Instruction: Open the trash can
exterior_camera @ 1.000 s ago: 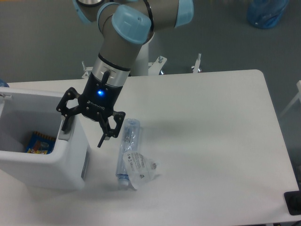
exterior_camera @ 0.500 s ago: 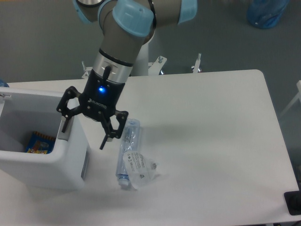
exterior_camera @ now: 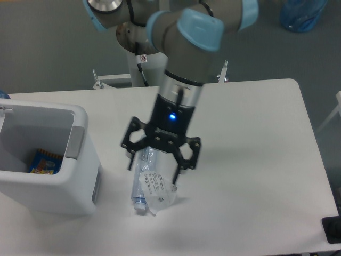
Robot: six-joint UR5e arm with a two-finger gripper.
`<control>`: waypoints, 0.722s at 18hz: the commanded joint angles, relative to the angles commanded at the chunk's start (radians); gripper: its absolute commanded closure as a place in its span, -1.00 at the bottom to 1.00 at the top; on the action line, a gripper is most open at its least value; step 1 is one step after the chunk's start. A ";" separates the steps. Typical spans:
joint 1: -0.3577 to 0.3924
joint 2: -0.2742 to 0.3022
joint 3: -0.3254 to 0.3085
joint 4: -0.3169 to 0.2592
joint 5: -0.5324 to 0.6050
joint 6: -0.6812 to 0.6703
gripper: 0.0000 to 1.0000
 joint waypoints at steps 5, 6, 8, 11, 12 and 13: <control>0.040 -0.035 -0.018 -0.006 0.081 0.148 -1.00; 0.044 -0.038 -0.018 -0.008 0.148 0.168 -1.00; 0.054 -0.046 -0.018 -0.009 0.242 0.229 -1.00; 0.055 -0.061 -0.011 -0.018 0.282 0.263 -1.00; 0.058 -0.071 -0.011 -0.018 0.284 0.272 -1.00; 0.060 -0.078 -0.015 -0.018 0.293 0.287 -1.00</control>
